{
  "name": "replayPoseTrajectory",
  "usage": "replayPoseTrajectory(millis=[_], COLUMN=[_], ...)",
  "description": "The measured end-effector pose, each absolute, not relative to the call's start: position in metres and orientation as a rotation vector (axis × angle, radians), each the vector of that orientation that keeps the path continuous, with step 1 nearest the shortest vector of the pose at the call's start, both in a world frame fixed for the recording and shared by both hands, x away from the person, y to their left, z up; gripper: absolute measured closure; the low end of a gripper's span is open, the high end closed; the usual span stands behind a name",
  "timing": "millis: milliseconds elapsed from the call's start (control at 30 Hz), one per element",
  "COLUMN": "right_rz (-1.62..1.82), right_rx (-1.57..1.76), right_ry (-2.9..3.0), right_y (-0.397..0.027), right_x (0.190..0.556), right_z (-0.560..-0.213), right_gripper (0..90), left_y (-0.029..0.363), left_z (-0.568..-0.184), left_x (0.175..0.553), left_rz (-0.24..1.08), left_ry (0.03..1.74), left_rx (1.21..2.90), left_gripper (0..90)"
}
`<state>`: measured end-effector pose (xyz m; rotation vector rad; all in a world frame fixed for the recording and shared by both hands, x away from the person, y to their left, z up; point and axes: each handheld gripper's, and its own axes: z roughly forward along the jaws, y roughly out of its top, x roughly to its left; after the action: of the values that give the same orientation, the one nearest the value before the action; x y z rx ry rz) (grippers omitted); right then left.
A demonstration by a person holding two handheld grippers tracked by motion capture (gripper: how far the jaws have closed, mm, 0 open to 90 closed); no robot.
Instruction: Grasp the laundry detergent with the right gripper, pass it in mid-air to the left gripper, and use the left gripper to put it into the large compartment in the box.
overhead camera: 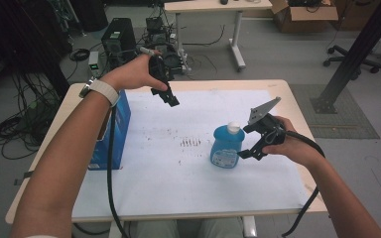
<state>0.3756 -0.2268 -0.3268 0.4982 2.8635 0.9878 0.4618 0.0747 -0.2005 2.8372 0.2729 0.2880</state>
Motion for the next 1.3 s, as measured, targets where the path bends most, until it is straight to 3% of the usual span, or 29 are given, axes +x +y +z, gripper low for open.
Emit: replayPoseTrajectory(millis=[1300], right_rz=[1.224], right_rx=[0.493], right_ry=[2.757], right_y=[-0.233], right_x=[0.375], right_z=[-0.354], right_gripper=[4.2], left_y=[0.077], left_z=[-0.203], left_x=[0.464], left_rz=[0.286], left_ry=[0.281], left_rx=[2.847], left_gripper=[7.5])
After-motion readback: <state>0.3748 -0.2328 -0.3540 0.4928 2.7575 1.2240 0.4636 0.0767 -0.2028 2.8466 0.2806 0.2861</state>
